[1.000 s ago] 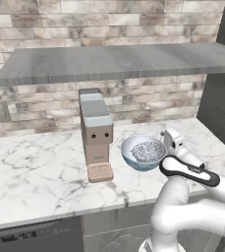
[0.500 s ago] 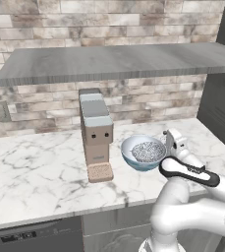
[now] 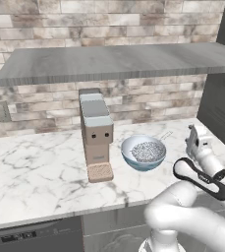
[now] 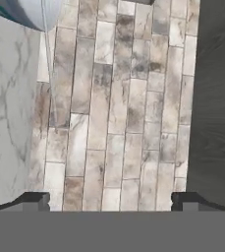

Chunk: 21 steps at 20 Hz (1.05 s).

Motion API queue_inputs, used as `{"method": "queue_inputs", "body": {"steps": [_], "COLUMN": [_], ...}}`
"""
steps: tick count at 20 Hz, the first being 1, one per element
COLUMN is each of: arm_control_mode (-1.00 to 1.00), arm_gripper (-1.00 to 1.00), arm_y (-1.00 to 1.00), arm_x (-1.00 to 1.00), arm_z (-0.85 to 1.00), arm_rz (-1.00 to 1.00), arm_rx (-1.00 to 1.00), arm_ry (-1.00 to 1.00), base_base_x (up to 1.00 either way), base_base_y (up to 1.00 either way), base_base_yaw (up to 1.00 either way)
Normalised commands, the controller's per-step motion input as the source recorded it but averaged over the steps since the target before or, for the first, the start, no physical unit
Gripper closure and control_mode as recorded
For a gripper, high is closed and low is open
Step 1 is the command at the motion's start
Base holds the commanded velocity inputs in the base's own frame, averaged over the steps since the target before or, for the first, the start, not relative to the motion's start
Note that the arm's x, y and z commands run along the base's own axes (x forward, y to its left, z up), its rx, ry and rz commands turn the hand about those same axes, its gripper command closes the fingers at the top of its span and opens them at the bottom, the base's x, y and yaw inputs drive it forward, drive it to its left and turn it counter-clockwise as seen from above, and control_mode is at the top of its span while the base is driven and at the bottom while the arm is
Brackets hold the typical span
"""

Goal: Open the cabinet and setup a tea strainer by placing it in the bowl upright.

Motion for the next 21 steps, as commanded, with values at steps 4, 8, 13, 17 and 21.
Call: {"method": "queue_inputs", "body": {"steps": [4, 8, 13, 17, 21], "arm_control_mode": [-1.00, -1.00, -1.00, -1.00, -1.00], "arm_gripper": [-1.00, -1.00, -1.00, -1.00, -1.00], "arm_y": [0.00, 0.03, 0.01, 0.09, 0.01], "arm_x": [-1.00, -0.99, -1.00, -1.00, -0.99], "arm_z": [0.98, 1.00, 0.92, 0.48, 0.56], "arm_rz": [0.00, 0.14, 0.17, 0.15, 0.18], "arm_rx": [-0.05, -0.14, -0.07, 0.00, 0.00], "arm_ry": [0.07, 0.36, 0.55, 0.65, 0.75], "base_base_x": [0.00, 0.00, 0.00, 0.00, 0.00], "base_base_y": [0.00, 0.00, 0.00, 0.00, 0.00], "base_base_yaw": [0.00, 0.00, 0.00, 0.00, 0.00]}}
